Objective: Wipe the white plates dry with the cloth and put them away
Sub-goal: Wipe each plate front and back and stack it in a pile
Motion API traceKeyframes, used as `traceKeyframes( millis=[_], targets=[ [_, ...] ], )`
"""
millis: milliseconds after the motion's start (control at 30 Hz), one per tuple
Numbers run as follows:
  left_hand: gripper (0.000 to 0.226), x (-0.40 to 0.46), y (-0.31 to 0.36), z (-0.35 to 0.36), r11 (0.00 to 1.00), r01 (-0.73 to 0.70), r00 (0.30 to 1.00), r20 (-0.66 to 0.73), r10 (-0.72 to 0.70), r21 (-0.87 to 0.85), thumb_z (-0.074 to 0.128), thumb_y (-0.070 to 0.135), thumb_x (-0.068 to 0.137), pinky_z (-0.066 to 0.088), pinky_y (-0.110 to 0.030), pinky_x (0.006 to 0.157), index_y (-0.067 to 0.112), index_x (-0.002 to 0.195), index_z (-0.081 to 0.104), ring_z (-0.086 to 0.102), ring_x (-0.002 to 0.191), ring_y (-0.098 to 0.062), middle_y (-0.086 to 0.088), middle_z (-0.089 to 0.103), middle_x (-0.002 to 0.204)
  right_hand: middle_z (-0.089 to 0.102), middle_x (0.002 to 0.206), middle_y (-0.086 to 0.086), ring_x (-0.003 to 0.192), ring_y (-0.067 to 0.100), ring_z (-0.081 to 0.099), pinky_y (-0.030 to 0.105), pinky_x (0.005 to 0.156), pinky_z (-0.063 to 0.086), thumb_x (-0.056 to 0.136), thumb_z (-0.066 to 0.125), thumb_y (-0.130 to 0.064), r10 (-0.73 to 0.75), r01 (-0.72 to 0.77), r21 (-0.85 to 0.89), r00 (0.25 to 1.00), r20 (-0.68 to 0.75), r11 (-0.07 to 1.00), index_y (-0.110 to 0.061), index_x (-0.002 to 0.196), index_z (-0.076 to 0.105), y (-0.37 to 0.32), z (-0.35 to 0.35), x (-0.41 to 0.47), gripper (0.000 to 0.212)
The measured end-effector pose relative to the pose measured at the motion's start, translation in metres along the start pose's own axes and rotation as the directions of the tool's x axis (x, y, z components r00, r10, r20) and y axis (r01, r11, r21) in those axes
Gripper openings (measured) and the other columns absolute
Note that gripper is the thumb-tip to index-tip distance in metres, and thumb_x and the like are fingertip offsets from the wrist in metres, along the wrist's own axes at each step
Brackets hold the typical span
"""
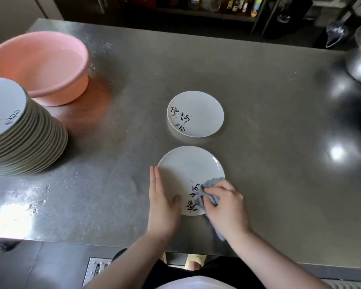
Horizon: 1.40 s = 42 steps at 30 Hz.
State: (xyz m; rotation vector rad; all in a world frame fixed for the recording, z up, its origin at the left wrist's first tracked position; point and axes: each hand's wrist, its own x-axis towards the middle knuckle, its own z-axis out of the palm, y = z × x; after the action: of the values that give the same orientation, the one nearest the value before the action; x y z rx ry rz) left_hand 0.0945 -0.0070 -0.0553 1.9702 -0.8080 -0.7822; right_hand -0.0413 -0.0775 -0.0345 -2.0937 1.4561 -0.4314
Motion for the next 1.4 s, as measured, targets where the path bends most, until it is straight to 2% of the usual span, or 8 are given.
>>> traceKeyframes(
  millis=[133, 367, 567, 700, 867, 1067, 1200, 1400],
  targets=[
    [0.098, -0.014, -0.004, 0.006, 0.998, -0.052, 0.998, 0.031, 0.051, 0.032, 0.057, -0.008, 0.086, -0.011, 0.003, 0.101, 0.013, 0.153, -0.012, -0.015, 0.141, 0.000, 0.008, -0.021, 0.155, 0.064, 0.089, -0.004, 0.080, 0.017, 0.064, 0.024, 0.071, 0.051, 0.076, 0.075, -0.015, -0.050, 0.049, 0.026, 0.996, 0.067, 0.998, -0.018, 0.092, 0.078, -0.003, 0.005, -0.008, 0.017],
    [0.105, 0.037, -0.003, -0.027, 0.984, -0.126, 0.947, 0.311, 0.081, 0.128, 0.065, -0.007, 0.083, 0.002, -0.017, 0.115, 0.015, 0.153, -0.009, -0.009, 0.148, -0.008, 0.014, -0.018, 0.154, 0.065, 0.095, -0.003, 0.082, 0.020, 0.064, 0.028, 0.075, 0.051, 0.077, 0.074, -0.013, -0.034, 0.035, -0.028, 0.999, 0.043, 0.999, -0.016, 0.095, 0.078, 0.016, -0.012, 0.026, 0.018],
    [0.102, -0.008, 0.001, 0.008, 1.000, -0.027, 0.998, 0.051, 0.027, 0.003, 0.062, -0.001, 0.086, -0.009, 0.001, 0.104, 0.016, 0.151, -0.016, -0.019, 0.139, 0.005, 0.004, -0.019, 0.157, 0.066, 0.088, -0.008, 0.076, 0.014, 0.066, 0.019, 0.070, 0.048, 0.072, 0.075, -0.017, 0.040, -0.041, 0.065, 0.999, 0.025, 0.997, -0.022, 0.084, 0.078, -0.003, 0.009, 0.000, 0.013],
    [0.096, 0.001, -0.006, -0.002, 0.999, -0.034, 0.984, 0.172, 0.034, -0.003, 0.047, -0.013, 0.086, -0.005, 0.000, 0.106, 0.019, 0.150, -0.017, -0.016, 0.140, 0.005, 0.006, -0.022, 0.159, 0.066, 0.092, -0.008, 0.081, 0.013, 0.065, 0.017, 0.073, 0.045, 0.074, 0.075, -0.019, -0.013, 0.009, 0.027, 0.992, 0.129, 1.000, -0.024, 0.086, 0.078, 0.004, 0.002, 0.007, 0.013],
    [0.096, 0.025, 0.005, -0.016, 0.999, -0.024, 0.959, 0.283, 0.015, 0.028, 0.042, -0.019, 0.080, -0.004, 0.006, 0.100, 0.013, 0.153, -0.012, -0.014, 0.138, 0.006, 0.004, -0.019, 0.160, 0.066, 0.099, -0.002, 0.087, 0.018, 0.065, 0.017, 0.076, 0.042, 0.078, 0.070, -0.007, 0.009, -0.009, -0.021, 1.000, 0.013, 1.000, -0.015, 0.092, 0.078, 0.019, -0.018, 0.044, 0.017],
    [0.093, 0.012, 0.010, 0.000, 0.997, -0.008, 0.997, 0.080, 0.001, 0.078, 0.051, -0.011, 0.084, -0.004, -0.023, 0.118, 0.009, 0.153, -0.008, -0.012, 0.149, -0.017, -0.005, -0.017, 0.161, 0.067, 0.097, -0.005, 0.084, 0.017, 0.066, 0.018, 0.075, 0.046, 0.075, 0.072, -0.013, 0.031, -0.031, 0.005, 0.999, 0.030, 1.000, -0.020, 0.086, 0.078, 0.004, 0.004, 0.010, 0.015],
    [0.098, 0.014, -0.005, -0.007, 0.965, -0.164, 0.976, 0.175, 0.129, 0.205, 0.058, -0.008, 0.083, -0.012, -0.015, 0.112, 0.010, 0.153, -0.008, -0.020, 0.147, -0.016, 0.007, -0.022, 0.155, 0.065, 0.094, -0.010, 0.082, 0.014, 0.064, 0.019, 0.070, 0.046, 0.075, 0.072, -0.019, -0.056, 0.063, -0.034, 0.985, 0.161, 0.997, -0.026, 0.087, 0.077, 0.006, -0.001, 0.007, 0.015],
    [0.101, 0.029, -0.008, -0.014, 0.938, -0.216, 0.951, 0.275, 0.139, 0.270, 0.063, -0.005, 0.081, -0.013, -0.003, 0.105, 0.011, 0.153, -0.008, -0.018, 0.145, -0.007, 0.016, -0.022, 0.149, 0.064, 0.099, -0.002, 0.099, 0.023, 0.054, 0.035, 0.079, 0.047, 0.083, 0.068, -0.014, -0.119, 0.142, -0.180, 0.984, 0.132, 0.973, -0.019, 0.099, 0.076, 0.007, -0.013, 0.072, 0.019]
  ],
)
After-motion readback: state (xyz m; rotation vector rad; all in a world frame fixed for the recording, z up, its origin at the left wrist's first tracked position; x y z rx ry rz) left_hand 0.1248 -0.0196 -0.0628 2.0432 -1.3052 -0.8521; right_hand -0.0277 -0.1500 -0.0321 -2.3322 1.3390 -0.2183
